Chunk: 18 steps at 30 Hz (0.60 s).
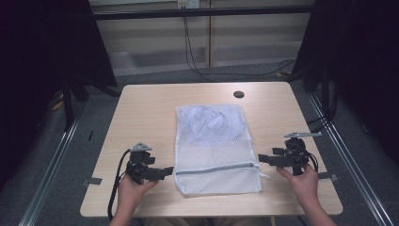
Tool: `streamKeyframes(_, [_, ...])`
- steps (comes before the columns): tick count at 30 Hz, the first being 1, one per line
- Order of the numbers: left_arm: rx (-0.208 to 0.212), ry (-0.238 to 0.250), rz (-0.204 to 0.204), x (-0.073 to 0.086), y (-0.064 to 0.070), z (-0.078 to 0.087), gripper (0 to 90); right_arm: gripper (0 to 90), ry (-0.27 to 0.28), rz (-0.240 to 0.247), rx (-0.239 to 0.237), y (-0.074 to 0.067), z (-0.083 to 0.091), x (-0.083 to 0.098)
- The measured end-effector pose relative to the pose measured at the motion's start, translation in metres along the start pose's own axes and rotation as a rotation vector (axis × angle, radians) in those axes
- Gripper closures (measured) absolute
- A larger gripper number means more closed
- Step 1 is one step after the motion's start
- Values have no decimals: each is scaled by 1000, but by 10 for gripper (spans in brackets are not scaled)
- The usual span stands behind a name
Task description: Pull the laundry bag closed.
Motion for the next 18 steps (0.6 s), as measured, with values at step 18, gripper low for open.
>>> streamKeyframes(18, [-31,49,28,8,-28,20,67,163,19,45,34,14,7,-1])
Point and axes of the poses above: each handheld gripper's, and its own axes: z roughly backward along the jaws, x roughly out of its underside, y roughly to its right, the point moved 5 cm from there along -z, roughly forward along the jaws, and after that the axes turned 2 degrees about -z, right-handed, at the moved point
